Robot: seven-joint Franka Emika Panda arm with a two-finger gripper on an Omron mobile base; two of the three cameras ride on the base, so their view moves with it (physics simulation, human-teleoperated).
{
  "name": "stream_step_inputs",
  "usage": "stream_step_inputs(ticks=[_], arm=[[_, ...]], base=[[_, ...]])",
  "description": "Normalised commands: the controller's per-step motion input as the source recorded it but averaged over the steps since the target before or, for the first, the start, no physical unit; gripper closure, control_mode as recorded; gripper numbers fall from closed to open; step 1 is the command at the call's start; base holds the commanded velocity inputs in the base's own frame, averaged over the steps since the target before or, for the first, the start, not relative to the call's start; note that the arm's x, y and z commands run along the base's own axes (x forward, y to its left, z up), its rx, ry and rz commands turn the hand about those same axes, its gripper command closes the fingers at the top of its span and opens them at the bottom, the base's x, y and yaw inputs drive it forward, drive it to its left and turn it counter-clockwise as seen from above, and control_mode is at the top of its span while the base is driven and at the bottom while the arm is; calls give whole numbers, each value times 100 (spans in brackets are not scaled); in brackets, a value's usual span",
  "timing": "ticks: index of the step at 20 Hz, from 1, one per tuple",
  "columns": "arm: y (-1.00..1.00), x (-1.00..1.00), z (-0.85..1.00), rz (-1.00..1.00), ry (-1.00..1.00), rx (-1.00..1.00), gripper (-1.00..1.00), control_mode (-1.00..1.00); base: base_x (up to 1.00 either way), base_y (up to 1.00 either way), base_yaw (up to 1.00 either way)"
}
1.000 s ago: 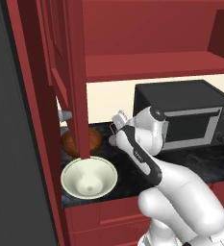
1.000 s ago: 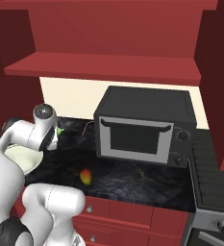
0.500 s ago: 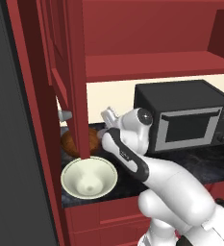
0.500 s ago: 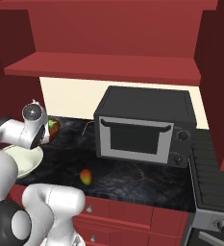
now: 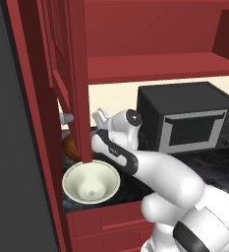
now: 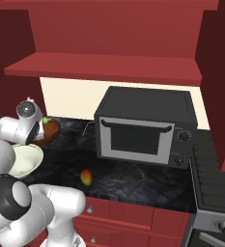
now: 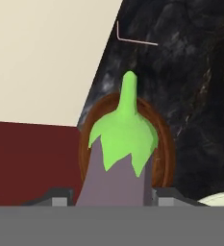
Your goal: Pick both bowls and place them on the counter. Then place the mango in one bowl and place the eggplant in the other bowl.
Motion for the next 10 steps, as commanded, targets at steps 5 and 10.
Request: stream_step_inputs(ticks=[5, 10], arm=[[26, 1, -11, 4, 0, 0, 100, -100], [17, 27, 0, 9, 22, 0, 100, -100]], base=[[0, 0, 0], [0, 0, 0]])
